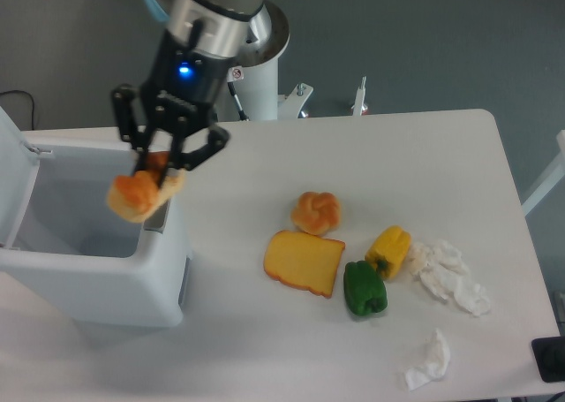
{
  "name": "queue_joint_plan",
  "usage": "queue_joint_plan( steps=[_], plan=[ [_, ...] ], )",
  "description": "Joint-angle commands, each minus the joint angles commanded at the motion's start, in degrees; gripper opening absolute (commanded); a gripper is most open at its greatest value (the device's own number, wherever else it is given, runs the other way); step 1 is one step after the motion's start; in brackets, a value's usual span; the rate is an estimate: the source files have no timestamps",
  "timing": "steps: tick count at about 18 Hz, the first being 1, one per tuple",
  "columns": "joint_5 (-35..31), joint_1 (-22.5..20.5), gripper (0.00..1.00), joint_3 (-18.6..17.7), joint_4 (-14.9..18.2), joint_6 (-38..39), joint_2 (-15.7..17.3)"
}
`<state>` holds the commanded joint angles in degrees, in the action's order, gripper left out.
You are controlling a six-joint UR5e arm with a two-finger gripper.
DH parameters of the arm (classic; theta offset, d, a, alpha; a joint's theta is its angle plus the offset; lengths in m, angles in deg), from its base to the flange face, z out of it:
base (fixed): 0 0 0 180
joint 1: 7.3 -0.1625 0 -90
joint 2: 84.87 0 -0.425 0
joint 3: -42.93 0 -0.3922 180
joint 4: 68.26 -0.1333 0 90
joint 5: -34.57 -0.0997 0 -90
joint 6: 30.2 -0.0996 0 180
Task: Place the square bread in the trash can
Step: 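Carry the held bread roll over the open trash bin, then open the gripper to drop the bread roll into the bin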
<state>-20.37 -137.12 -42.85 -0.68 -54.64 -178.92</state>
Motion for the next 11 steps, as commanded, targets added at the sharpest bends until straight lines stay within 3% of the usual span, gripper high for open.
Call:
queue_joint_plan(
  steps=[5,6,8,10,11],
  plan=[
    [1.7,2.2,0.41,-0.6,0.0,0.4,-0.3],
    [1.7,2.7,0.52,-0.7,-0.1,0.3,-0.7],
    [1.7,3.4,0.56,-0.7,-0.3,0.1,-1.1],
    [1.6,3.4,0.76,-0.8,-1.7,0.0,-1.4],
    [1.6,3.4,0.78,-0.8,-2.4,0.0,-1.5]
  ],
)
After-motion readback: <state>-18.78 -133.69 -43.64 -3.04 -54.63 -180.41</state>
